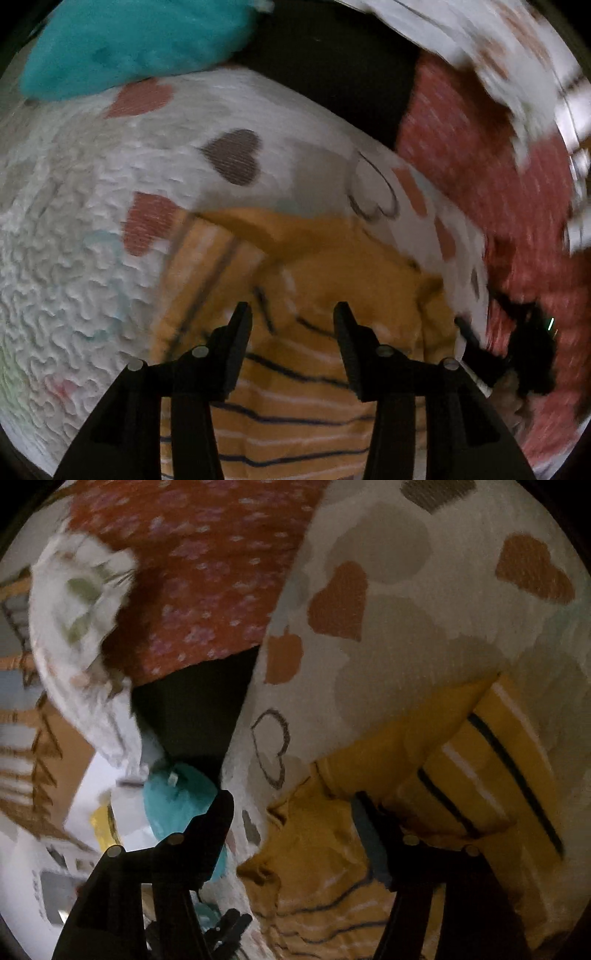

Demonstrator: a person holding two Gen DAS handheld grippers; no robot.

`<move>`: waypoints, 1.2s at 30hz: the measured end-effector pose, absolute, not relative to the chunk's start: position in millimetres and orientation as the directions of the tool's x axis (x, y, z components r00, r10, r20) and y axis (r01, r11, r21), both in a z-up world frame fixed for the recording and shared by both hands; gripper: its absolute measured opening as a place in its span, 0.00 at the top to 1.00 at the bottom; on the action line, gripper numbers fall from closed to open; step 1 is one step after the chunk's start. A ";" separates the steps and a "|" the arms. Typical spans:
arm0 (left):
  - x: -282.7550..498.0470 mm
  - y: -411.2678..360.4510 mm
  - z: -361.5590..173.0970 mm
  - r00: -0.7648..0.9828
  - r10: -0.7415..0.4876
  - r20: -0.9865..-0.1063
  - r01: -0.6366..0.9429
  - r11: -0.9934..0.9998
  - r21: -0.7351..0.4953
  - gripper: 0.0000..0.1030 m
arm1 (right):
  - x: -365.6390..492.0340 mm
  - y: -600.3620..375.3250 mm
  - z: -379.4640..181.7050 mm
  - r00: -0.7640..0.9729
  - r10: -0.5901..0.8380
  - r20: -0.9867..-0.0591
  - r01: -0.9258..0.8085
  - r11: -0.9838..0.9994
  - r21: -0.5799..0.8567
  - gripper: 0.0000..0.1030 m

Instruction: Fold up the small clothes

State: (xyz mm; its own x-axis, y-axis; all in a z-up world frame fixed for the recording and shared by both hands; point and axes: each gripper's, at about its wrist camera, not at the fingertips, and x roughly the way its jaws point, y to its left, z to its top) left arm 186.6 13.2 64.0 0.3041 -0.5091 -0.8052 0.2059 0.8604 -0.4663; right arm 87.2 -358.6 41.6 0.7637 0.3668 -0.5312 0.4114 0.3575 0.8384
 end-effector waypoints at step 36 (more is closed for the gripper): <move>141.1 59.5 21.1 0.389 -0.236 -0.890 0.084 0.972 -0.221 0.52 | 21.4 -247.7 41.5 0.496 -0.199 -0.845 0.284 0.957 -0.059 0.58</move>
State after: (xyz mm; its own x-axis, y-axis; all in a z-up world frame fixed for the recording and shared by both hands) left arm 141.1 59.5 21.1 0.3891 -0.2364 -0.8903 0.0839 0.9716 -0.2213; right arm 21.4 -247.7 41.5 0.4959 -0.1993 -0.8452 0.2839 0.9570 -0.0591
